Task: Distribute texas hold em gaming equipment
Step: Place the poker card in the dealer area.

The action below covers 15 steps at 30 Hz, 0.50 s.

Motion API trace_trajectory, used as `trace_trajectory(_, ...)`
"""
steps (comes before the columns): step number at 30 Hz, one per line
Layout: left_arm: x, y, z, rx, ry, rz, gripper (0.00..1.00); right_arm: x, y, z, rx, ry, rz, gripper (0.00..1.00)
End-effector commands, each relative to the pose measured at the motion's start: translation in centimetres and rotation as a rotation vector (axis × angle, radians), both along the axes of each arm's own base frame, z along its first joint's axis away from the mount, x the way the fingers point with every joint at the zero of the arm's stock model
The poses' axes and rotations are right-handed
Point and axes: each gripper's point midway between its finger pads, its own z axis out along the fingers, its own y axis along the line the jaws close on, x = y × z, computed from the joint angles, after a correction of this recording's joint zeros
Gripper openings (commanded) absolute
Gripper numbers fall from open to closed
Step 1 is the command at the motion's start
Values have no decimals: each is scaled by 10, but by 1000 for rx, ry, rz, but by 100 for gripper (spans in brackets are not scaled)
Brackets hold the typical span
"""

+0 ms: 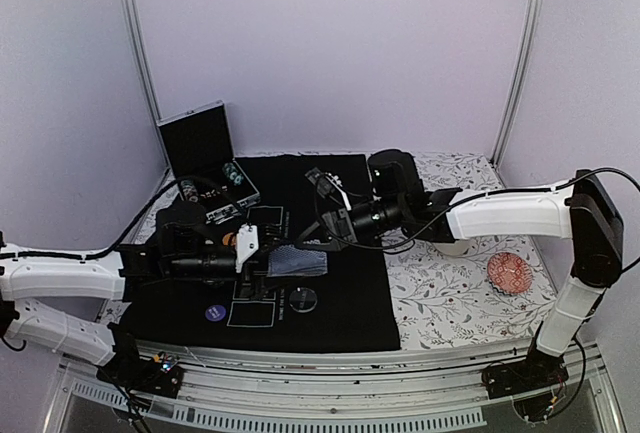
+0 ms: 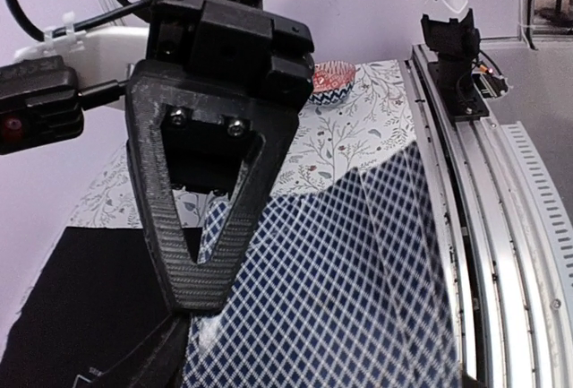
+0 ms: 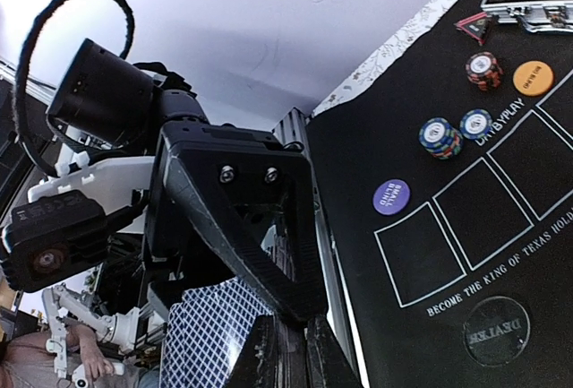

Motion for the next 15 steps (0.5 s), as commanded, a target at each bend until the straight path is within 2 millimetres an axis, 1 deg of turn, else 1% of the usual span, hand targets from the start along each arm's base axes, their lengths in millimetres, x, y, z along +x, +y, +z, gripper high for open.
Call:
trace_trajectory(1,7,-20,22,-83,-63,-36,74,5,-16,-1,23,-82,-4,2)
trace_trajectory(3,9,-26,14,-73,-68,-55,82,13,-26,-7,20,-88,-26,2)
trace_trajectory(5,12,-31,4,-60,-75,-69,85,22,-37,-16,18,-95,-49,2)
trace_trajectory(7,22,-37,-9,-40,-57,-63,87,32,-46,-28,16,-85,-61,2)
trace_trajectory(11,48,-47,-38,21,-7,-43,90,54,-59,-67,-19,-25,-86,2)
trace_trajectory(12,54,-48,-44,31,5,-38,92,61,-62,-81,-36,-2,-100,2)
trace_trajectory(15,63,-49,-56,47,23,-59,97,87,-75,-106,-72,30,-161,2)
